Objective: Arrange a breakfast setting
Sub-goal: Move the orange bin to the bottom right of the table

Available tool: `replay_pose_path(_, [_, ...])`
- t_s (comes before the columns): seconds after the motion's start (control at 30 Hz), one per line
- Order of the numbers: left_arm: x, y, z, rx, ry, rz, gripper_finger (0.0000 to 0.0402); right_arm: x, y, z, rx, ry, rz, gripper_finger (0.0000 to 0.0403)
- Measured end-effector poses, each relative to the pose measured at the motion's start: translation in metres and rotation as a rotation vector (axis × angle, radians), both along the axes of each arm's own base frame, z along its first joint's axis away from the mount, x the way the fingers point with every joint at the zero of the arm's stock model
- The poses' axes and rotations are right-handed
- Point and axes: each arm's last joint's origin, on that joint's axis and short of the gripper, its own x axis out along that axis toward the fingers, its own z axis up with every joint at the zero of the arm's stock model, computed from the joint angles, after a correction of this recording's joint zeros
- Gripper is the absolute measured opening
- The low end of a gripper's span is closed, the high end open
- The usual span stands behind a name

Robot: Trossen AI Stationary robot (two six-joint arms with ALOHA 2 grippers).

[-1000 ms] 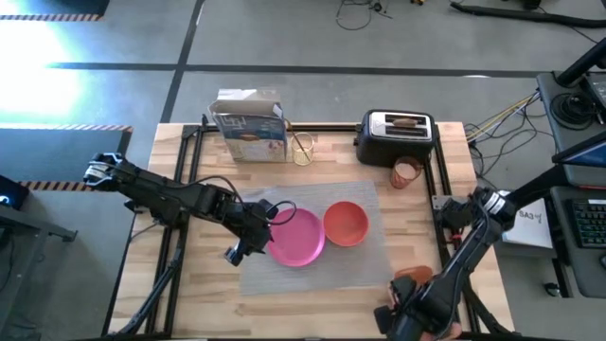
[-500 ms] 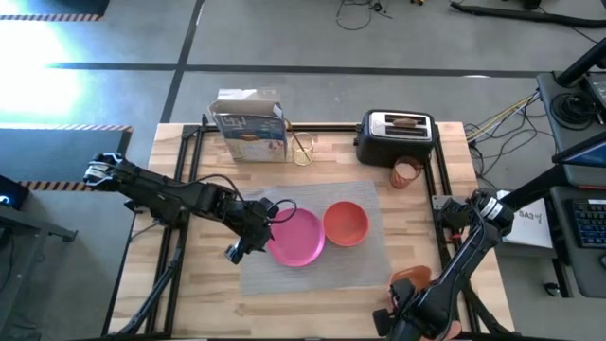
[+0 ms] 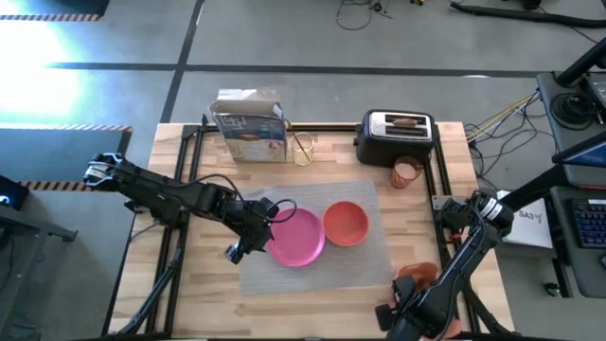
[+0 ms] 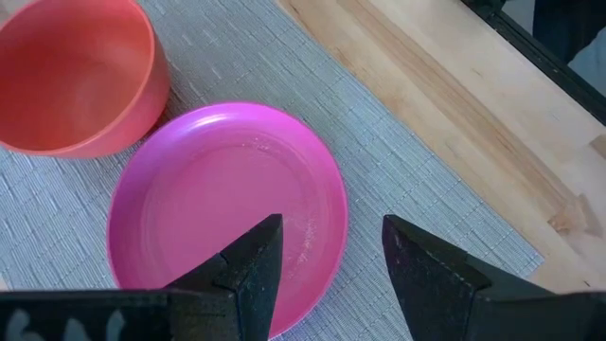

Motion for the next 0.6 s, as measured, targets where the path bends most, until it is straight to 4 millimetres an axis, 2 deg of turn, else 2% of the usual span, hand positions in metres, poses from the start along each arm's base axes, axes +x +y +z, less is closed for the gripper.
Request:
replay_pose_path(0.2, [0.0,0.0,0.0,0.0,0.0,0.0,0.0166,-0.0018,-0.0046,0.0,-0.039,0.03,-0.004,0.0024])
replay_pose_path(0.6, [0.0,0.0011,-0.0002,0.001,0.003,0.004,0.0166,0.0015,-0.0084,0.0039,-0.023,0.029,-0.012,0.0116])
